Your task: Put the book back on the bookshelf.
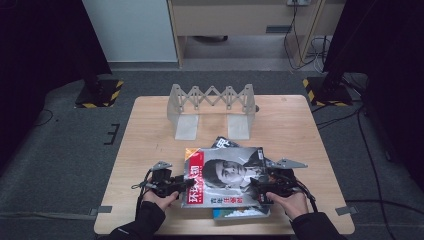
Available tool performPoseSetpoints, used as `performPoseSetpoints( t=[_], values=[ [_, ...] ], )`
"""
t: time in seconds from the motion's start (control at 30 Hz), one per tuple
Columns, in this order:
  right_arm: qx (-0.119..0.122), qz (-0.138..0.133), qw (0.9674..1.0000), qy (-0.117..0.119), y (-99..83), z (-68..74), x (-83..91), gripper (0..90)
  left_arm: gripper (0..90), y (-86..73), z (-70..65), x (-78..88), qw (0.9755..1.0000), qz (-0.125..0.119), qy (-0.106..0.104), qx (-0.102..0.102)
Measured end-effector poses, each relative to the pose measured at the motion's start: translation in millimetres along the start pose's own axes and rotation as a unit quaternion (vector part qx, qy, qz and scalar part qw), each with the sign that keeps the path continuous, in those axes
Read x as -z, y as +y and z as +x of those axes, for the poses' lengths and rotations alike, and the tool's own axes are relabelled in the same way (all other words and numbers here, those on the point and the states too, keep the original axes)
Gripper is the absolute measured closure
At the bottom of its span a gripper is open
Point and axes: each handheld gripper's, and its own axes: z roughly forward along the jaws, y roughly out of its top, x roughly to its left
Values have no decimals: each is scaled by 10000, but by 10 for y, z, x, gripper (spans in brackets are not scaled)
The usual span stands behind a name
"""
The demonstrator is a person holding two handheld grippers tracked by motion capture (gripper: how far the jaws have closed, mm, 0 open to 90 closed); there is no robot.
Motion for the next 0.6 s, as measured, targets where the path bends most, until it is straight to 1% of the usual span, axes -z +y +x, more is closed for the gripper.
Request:
performPoseSetpoints(
  t=[0.1, 0.17, 0.27, 0.5, 0.53, 0.6],
  values=[
    [-50, 9, 10000, 32, 1, 2, -2, 163, 538, 18, 10, 15, 10000, -79, -21, 39],
    [-37, -1, 10000, 30, 1, 2, -4, 159, 574, 35, 4, 34, 9998, -198, -23, 99],
    [-77, -1, 10000, 33, 3, -1, -6, 157, 609, 73, -14, 47, 9994, -350, 17, 34],
    [-117, -23, 9999, 42, 33, -10, -34, 156, 633, 183, 67, -49, 9989, -441, 153, 73],
    [-138, -26, 9999, 38, 38, -13, -39, 157, 650, 191, 75, -61, 9989, -422, 190, 23],
    [-175, -13, 9998, 48, 46, -20, -40, 159, 647, 191, 75, -68, 9989, -423, 211, -10]
  ],
)
